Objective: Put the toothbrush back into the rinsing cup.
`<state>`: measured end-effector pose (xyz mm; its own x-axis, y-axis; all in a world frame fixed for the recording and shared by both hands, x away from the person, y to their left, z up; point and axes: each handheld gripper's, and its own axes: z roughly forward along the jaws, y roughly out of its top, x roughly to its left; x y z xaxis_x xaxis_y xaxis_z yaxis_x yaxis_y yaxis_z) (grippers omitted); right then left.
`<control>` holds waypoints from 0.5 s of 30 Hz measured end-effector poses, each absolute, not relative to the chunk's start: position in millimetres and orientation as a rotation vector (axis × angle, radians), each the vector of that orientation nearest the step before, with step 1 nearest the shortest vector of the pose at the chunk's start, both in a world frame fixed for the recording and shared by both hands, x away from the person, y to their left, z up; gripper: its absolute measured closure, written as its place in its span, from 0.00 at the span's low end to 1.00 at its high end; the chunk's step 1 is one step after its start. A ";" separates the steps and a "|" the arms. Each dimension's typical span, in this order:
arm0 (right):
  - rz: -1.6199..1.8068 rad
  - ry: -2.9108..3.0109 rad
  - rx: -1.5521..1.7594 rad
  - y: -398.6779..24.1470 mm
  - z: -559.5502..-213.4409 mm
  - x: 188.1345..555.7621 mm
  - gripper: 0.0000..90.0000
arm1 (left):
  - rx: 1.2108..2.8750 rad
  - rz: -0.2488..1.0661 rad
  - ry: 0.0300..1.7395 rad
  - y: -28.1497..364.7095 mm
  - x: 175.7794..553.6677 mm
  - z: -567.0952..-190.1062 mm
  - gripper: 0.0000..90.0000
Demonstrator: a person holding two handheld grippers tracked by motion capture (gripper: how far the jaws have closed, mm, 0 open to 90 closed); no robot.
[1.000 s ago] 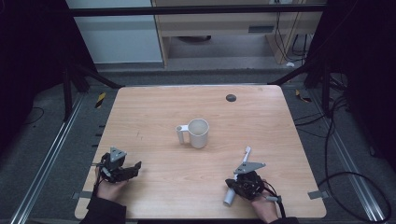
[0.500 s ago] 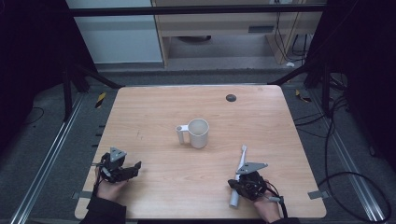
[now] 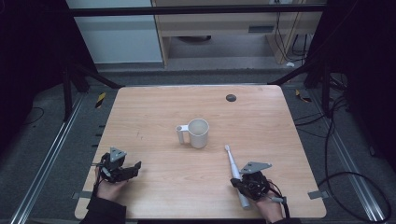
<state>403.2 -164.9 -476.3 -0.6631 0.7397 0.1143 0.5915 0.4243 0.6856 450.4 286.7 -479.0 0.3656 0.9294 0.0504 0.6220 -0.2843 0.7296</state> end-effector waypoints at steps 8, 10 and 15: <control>0.979 2.360 1.258 -197.4 -475.3 389.1 1.00 | 2.012 0.642 1.338 286.3 450.6 -479.2 0.31; 0.958 2.367 1.271 -200.5 -478.7 384.9 1.00 | 2.015 0.641 1.338 286.2 450.7 -479.2 0.31; 0.959 2.373 1.274 -201.2 -478.9 381.2 1.00 | 2.012 0.640 1.340 286.5 450.6 -479.2 0.31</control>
<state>381.2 -201.2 -478.9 -0.5710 0.8186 0.0612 0.6315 0.3904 0.6700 450.6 286.5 -479.2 0.3644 0.9299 0.0504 0.6238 -0.2839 0.7282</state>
